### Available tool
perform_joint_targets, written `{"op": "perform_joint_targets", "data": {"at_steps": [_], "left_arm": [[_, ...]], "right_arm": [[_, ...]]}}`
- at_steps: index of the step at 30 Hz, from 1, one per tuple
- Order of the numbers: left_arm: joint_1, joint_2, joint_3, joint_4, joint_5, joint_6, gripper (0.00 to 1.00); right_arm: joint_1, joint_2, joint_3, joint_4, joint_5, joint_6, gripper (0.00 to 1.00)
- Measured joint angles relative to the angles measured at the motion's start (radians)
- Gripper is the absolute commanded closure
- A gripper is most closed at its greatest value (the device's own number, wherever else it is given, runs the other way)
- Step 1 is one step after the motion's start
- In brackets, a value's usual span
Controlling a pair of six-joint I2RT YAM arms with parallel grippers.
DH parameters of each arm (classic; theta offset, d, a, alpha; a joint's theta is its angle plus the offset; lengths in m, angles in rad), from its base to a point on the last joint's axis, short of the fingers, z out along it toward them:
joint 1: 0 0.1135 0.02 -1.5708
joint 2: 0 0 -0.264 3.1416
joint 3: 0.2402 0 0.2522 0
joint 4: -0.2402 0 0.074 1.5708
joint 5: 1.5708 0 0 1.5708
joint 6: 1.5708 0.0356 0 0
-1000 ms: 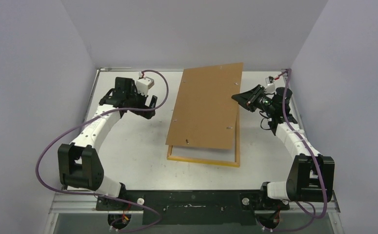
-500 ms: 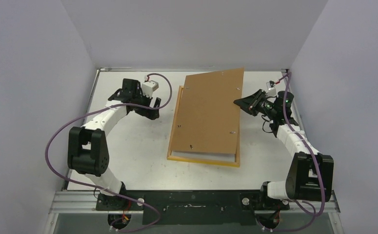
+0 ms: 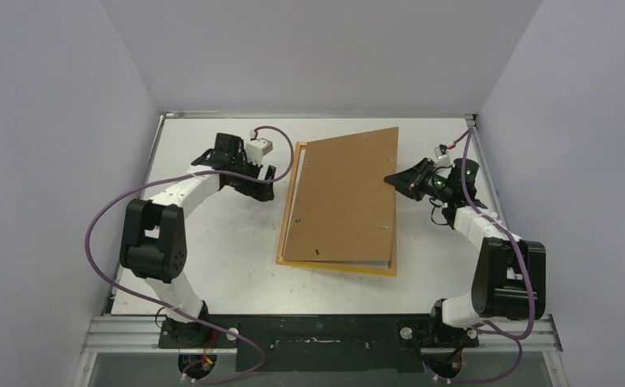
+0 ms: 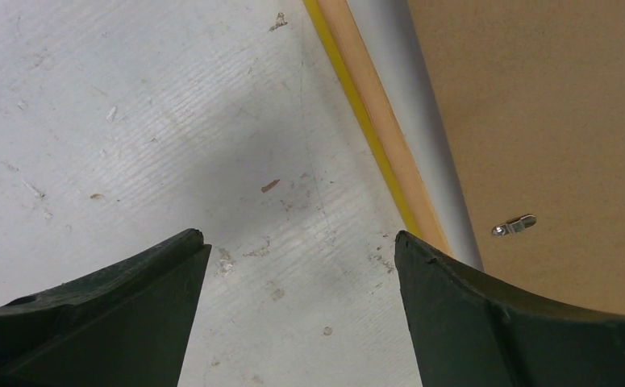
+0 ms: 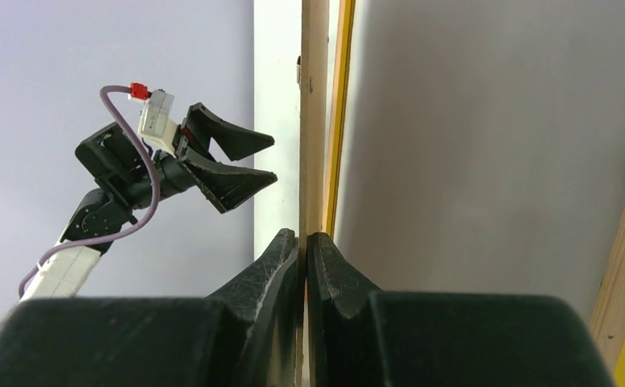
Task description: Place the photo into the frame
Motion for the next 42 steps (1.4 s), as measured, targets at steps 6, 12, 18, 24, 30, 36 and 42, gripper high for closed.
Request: {"op": "perform_joint_targets", "data": {"at_steps": [6, 12, 18, 24, 30, 36, 42], "left_arm": [[-0.027, 0.005, 0.0, 0.015, -0.005, -0.02, 0.19], [-0.055, 0.069, 0.004, 0.024, -0.006, -0.035, 0.21], [-0.057, 0.127, 0.02, 0.022, -0.007, -0.05, 0.29], [-0.057, 0.132, 0.047, 0.024, -0.003, -0.056, 0.34], [-0.057, 0.151, 0.061, 0.024, 0.002, -0.056, 0.35], [-0.06, 0.162, 0.063, 0.02, 0.003, -0.052, 0.35], [-0.067, 0.162, 0.08, 0.015, 0.003, -0.047, 0.36]], "right_arm": [[-0.003, 0.031, -0.006, 0.046, -0.009, 0.005, 0.95], [-0.005, 0.061, -0.012, 0.091, -0.019, 0.015, 0.95], [-0.005, 0.082, -0.015, 0.115, -0.034, 0.016, 0.95], [-0.006, 0.114, -0.021, 0.135, -0.04, 0.017, 0.95], [-0.01, 0.129, -0.022, 0.151, -0.044, 0.03, 0.95], [-0.015, 0.151, -0.022, 0.188, -0.052, 0.04, 0.95], [-0.018, 0.179, -0.022, 0.2, -0.054, 0.044, 0.95]]}}
